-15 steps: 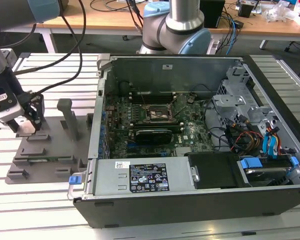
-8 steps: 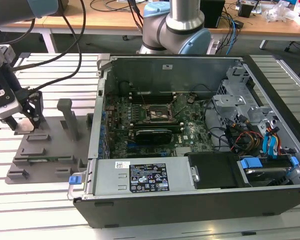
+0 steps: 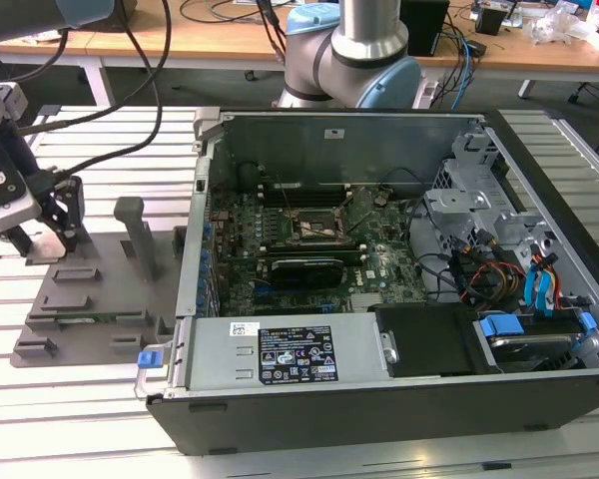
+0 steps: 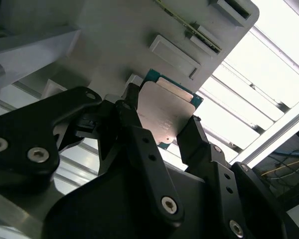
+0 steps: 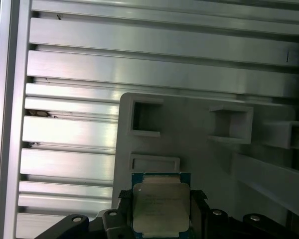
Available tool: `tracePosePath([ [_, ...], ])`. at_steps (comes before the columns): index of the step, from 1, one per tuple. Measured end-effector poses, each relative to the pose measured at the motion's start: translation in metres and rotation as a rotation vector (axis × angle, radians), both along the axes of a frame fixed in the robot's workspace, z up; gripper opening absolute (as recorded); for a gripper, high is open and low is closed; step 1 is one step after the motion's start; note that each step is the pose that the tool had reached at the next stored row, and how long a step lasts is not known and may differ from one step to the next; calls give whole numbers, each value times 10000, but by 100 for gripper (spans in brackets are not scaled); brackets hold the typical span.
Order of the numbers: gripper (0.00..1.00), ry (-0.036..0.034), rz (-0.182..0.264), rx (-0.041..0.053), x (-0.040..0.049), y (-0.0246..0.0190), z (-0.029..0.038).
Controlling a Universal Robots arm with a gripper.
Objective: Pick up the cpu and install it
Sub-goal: 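Pick up the cpu and move it towards the insertion slot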
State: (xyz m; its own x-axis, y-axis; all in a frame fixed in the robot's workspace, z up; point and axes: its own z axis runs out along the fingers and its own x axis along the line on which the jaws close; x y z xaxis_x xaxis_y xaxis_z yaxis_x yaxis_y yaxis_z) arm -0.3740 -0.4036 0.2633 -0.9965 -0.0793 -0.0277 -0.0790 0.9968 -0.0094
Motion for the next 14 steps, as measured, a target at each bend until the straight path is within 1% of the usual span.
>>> tracePosePath([
  [14, 55, 0, -1, -1, 0, 7, 105],
])
